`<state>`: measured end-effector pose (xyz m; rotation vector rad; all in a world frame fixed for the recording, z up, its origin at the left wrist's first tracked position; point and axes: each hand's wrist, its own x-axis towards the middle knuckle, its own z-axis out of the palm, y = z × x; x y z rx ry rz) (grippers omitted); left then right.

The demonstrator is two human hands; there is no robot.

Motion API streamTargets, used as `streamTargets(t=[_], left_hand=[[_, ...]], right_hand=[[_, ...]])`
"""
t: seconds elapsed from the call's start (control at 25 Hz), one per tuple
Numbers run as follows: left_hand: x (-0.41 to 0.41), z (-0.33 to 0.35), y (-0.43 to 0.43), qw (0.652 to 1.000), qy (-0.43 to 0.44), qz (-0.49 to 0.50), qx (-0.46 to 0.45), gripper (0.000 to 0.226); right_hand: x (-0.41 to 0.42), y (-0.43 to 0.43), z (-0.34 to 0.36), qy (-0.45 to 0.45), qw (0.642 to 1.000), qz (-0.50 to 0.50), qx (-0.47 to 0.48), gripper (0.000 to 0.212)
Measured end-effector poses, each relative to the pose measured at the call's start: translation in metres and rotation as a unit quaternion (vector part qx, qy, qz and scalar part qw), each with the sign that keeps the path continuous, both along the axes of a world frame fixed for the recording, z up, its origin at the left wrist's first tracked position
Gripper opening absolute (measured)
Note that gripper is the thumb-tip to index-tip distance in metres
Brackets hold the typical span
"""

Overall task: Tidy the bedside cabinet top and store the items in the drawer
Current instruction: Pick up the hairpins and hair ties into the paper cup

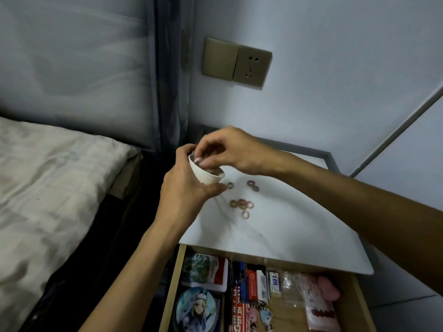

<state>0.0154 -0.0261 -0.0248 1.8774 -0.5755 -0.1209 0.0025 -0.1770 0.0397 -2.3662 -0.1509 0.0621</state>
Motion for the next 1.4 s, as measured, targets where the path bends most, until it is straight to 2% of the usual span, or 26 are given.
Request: streamTargets(t=[0.08,0.16,0.24,0.32,0.44,0.48,0.56,0.8,0.88,1.0,1.08,1.2,1.28,1.4], left_hand=[[0.001,0.001,0.004,1.0,0.007,0.01,-0.014,0.081],[0.003,0.003,0.007,0.999,0.021,0.02,-0.023,0.08],[0.007,0.004,0.012,0.998,0.032,0.037,-0.027,0.082],[0.012,0.003,0.016,0.998,0.02,0.058,-0.02,0.082],[0.022,-0.002,0.022,0.996,0.012,0.086,-0.004,0.079],[0.023,-0.003,0.024,0.996,0.013,0.092,-0.004,0.078],[0.026,-0.003,0.026,0.995,0.012,0.099,-0.008,0.078],[0.031,0.0,0.028,0.995,0.013,0.1,-0.014,0.086],[0.031,0.0,0.028,0.995,0.01,0.096,-0.014,0.087],[0.028,0.0,0.028,0.996,0.01,0.089,-0.012,0.085],[0.027,-0.001,0.028,0.996,0.01,0.085,-0.01,0.085],[0.024,-0.003,0.026,0.997,0.009,0.077,-0.002,0.086],[0.021,-0.003,0.022,0.998,0.006,0.065,0.005,0.085],[0.015,-0.002,0.014,0.999,0.012,0.038,0.01,0.085]], right_hand=[[0.001,0.007,0.003,0.02,0.999,0.031,-0.026,0.022],[0.007,0.0,0.005,0.002,1.0,0.01,0.022,0.022],[0.021,-0.019,-0.006,-0.032,0.997,-0.059,0.043,0.019],[0.04,-0.044,-0.033,-0.02,0.989,-0.142,-0.017,0.02],[0.074,-0.074,-0.091,0.114,0.96,-0.206,-0.15,0.056],[0.083,-0.079,-0.106,0.146,0.95,-0.218,-0.168,0.067],[0.1,-0.078,-0.127,0.154,0.947,-0.231,-0.162,0.078],[0.107,-0.07,-0.148,0.083,0.971,-0.166,-0.153,0.054],[0.097,-0.073,-0.149,0.06,0.976,-0.132,-0.161,0.039],[0.077,-0.069,-0.146,0.025,0.978,-0.14,-0.156,0.018],[0.066,-0.064,-0.144,0.024,0.977,-0.152,-0.148,0.008],[0.049,-0.06,-0.137,0.064,0.974,-0.161,-0.149,0.008],[0.036,-0.058,-0.118,0.056,0.975,-0.188,-0.103,0.007],[0.019,-0.041,-0.064,-0.032,0.984,-0.174,0.022,0.002]])
